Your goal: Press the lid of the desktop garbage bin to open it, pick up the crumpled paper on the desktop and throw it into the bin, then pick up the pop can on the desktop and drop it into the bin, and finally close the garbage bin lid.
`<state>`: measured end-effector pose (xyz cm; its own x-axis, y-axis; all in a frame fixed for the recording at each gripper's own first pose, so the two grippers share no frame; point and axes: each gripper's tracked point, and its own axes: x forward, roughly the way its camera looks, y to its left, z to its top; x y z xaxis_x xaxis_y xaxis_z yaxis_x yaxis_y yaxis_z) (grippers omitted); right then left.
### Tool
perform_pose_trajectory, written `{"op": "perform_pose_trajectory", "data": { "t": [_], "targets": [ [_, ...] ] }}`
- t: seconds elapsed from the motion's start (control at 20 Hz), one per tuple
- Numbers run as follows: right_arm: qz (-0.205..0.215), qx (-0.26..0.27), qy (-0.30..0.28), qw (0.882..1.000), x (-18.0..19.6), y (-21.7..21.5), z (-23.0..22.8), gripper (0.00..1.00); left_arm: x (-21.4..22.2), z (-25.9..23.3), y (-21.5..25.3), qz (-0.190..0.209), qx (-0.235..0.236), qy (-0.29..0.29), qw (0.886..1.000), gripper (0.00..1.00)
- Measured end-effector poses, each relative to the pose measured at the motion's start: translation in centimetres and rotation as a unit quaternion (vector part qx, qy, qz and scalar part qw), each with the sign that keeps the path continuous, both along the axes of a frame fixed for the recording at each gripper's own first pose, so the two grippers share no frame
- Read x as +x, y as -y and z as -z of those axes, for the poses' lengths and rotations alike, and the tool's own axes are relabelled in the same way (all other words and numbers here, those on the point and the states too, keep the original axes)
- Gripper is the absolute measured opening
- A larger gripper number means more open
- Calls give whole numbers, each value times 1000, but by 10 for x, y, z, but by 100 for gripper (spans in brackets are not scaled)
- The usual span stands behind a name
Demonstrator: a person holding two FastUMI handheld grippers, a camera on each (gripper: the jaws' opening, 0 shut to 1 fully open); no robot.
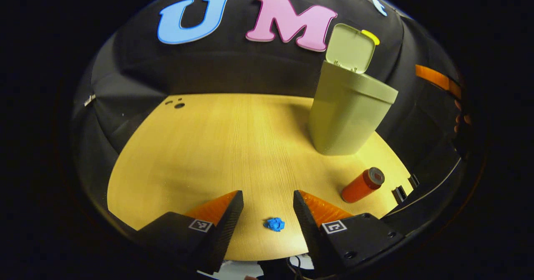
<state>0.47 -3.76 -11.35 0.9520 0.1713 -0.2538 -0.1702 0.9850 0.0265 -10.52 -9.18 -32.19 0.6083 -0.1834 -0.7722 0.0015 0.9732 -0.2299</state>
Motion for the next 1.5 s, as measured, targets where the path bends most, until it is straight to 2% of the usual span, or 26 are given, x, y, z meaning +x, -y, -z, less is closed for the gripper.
{"op": "perform_pose_trajectory", "data": {
  "t": [0.4, 0.8, 1.0, 1.15, 1.2, 1.45, 1.5],
  "targets": [
    [-33, -5, 0, 999, 10, 25, 14, 76, -17, 51, 32, 33, 25, -72, 997, 76],
    [-27, -6, -20, 999, 3, 62, 35, 76, -29, 90, 44, 36, 46, -121, 991, 73],
    [-20, 1, -26, 999, 2, 72, 38, 76, -27, 104, 45, 35, 48, -135, 989, 61],
    [-17, 4, -29, 999, 3, 77, 41, 76, -27, 110, 47, 34, 44, -141, 988, 41],
    [-16, 4, -29, 999, 3, 78, 40, 76, -27, 108, 48, 35, 43, -139, 989, 42],
    [-17, 5, -28, 999, 2, 75, 43, 76, -29, 104, 47, 49, 46, -135, 989, 31],
    [-17, 5, -28, 999, 2, 73, 42, 76, -27, 100, 45, 48, 46, -131, 989, 35]
  ]
}}
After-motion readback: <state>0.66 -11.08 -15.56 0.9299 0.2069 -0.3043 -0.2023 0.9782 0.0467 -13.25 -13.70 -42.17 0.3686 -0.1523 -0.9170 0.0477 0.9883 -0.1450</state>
